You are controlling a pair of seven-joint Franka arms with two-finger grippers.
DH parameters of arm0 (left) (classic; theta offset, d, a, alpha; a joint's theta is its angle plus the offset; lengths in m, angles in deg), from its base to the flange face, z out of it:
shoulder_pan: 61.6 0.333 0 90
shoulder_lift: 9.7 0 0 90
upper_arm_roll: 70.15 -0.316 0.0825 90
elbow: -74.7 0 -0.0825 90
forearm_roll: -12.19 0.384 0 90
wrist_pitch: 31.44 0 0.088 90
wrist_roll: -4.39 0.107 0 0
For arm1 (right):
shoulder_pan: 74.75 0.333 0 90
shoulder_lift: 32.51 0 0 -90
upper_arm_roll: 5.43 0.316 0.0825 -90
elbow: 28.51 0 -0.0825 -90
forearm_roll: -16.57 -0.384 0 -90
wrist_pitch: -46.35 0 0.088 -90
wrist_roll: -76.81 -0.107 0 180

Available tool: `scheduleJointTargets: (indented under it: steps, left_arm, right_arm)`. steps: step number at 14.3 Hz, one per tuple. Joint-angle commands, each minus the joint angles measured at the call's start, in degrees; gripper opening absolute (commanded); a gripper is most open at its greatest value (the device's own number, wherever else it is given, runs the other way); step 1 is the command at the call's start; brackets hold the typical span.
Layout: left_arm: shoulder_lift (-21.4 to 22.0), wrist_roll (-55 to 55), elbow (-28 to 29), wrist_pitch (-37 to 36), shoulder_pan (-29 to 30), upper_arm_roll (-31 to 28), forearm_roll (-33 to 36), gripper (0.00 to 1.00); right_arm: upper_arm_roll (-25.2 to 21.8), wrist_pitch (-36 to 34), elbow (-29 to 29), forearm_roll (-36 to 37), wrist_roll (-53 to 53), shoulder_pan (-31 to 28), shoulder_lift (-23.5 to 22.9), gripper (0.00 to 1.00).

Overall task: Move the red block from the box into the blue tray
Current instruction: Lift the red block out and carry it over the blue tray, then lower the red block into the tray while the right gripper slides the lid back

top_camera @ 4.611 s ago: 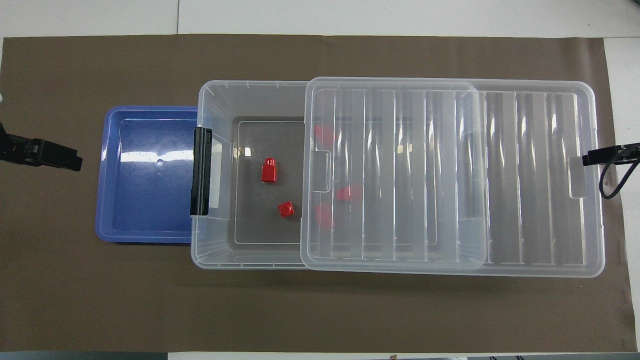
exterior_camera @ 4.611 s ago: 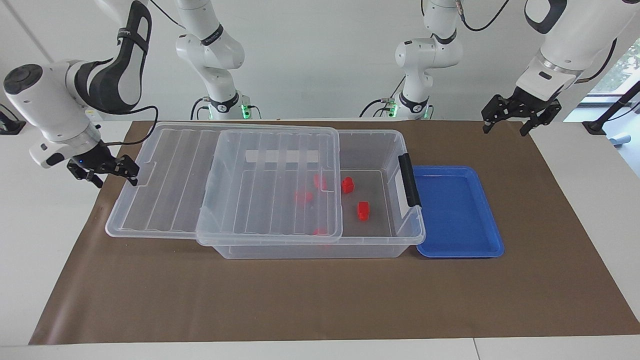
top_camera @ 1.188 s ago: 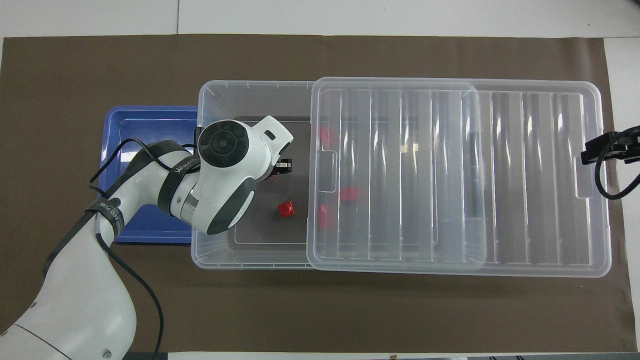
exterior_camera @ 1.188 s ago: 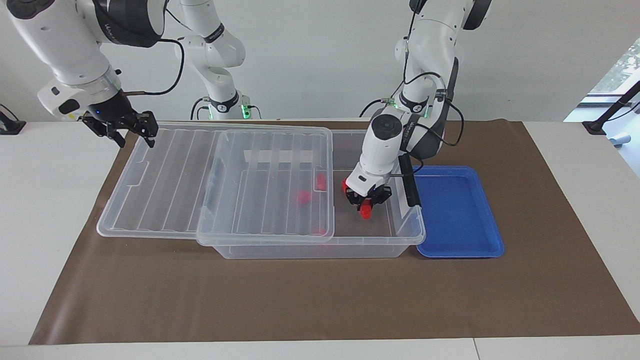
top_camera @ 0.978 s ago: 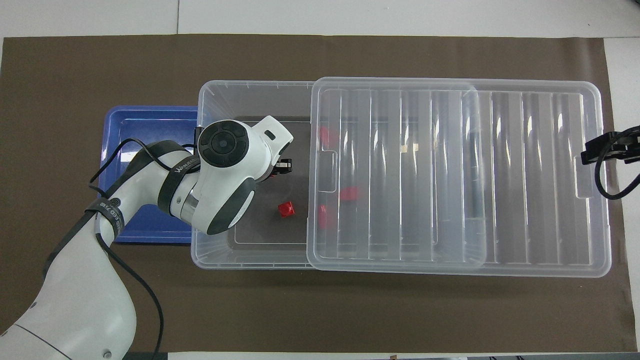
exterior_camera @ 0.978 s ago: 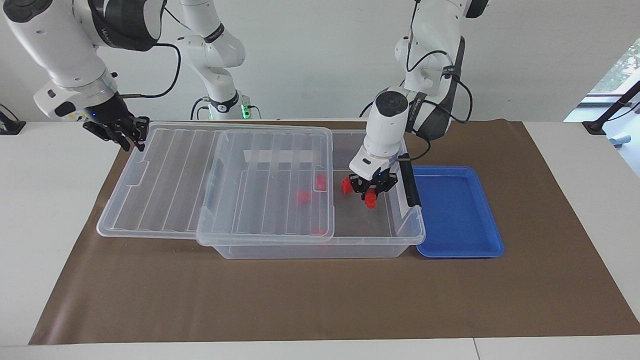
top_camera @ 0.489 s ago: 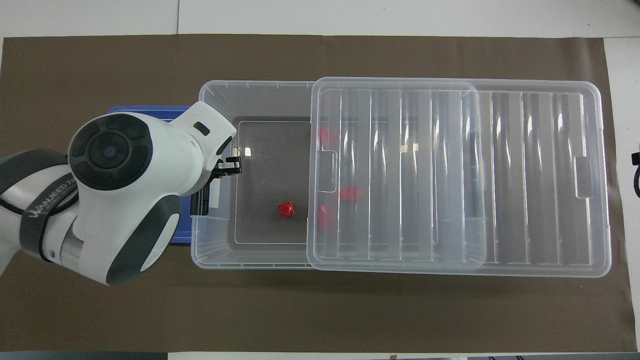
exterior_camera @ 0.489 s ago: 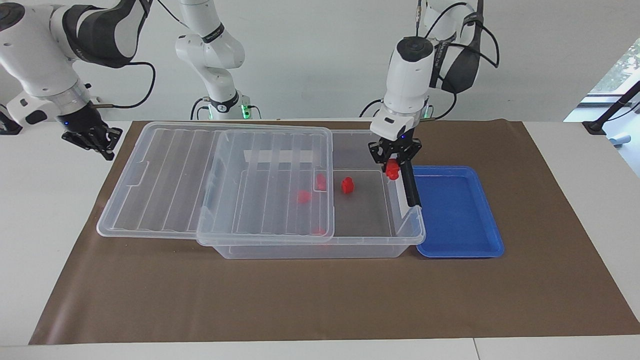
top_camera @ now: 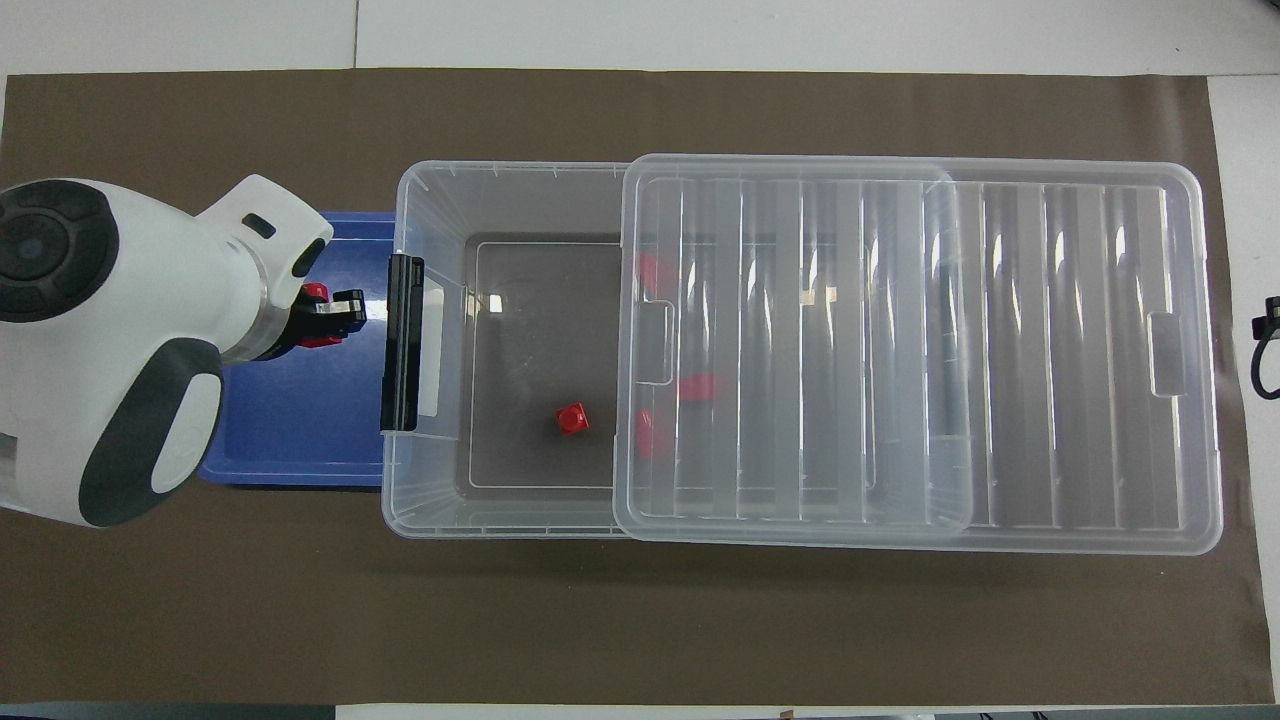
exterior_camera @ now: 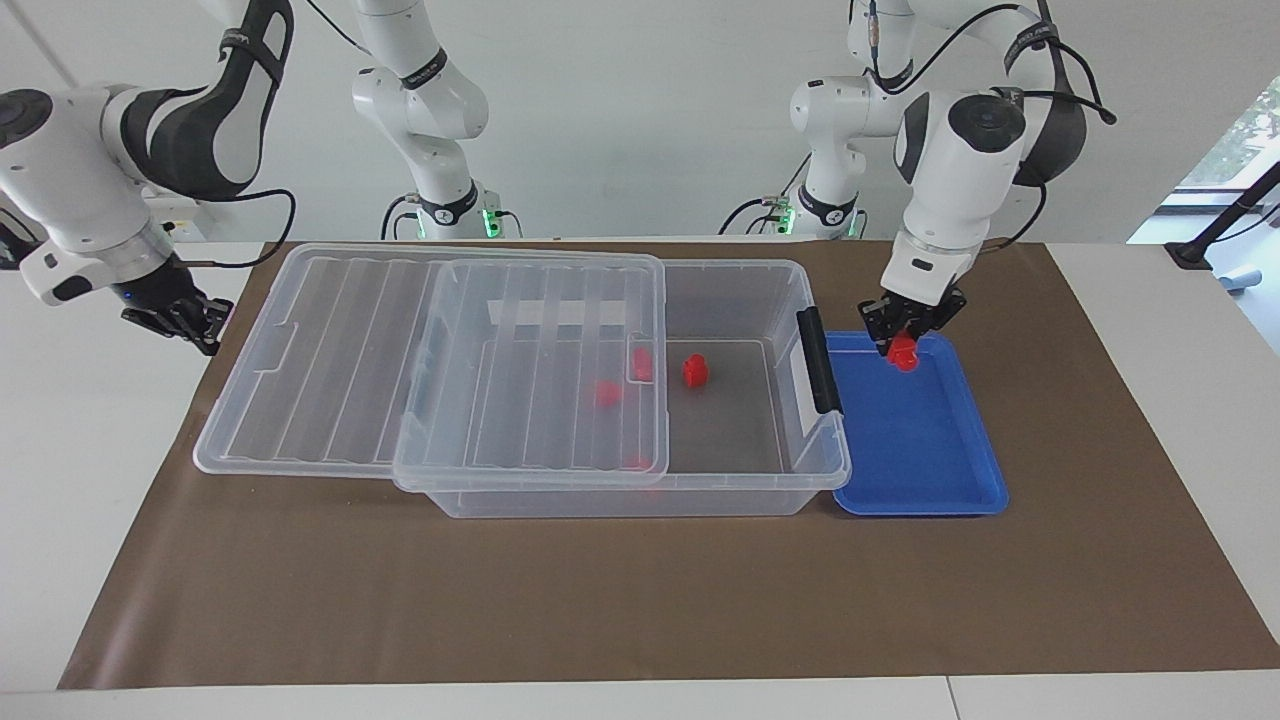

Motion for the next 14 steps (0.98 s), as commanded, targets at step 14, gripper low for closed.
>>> scheduleJointTargets:
  steps: [14]
  left_arm:
    - [-15.4,18.4,6.7,22.5,7.7,0.5,0.3,0.00]
  right_arm:
    - [1.2,1.6,2.8,-3.3,-1.4,3.6,1.0,0.00]
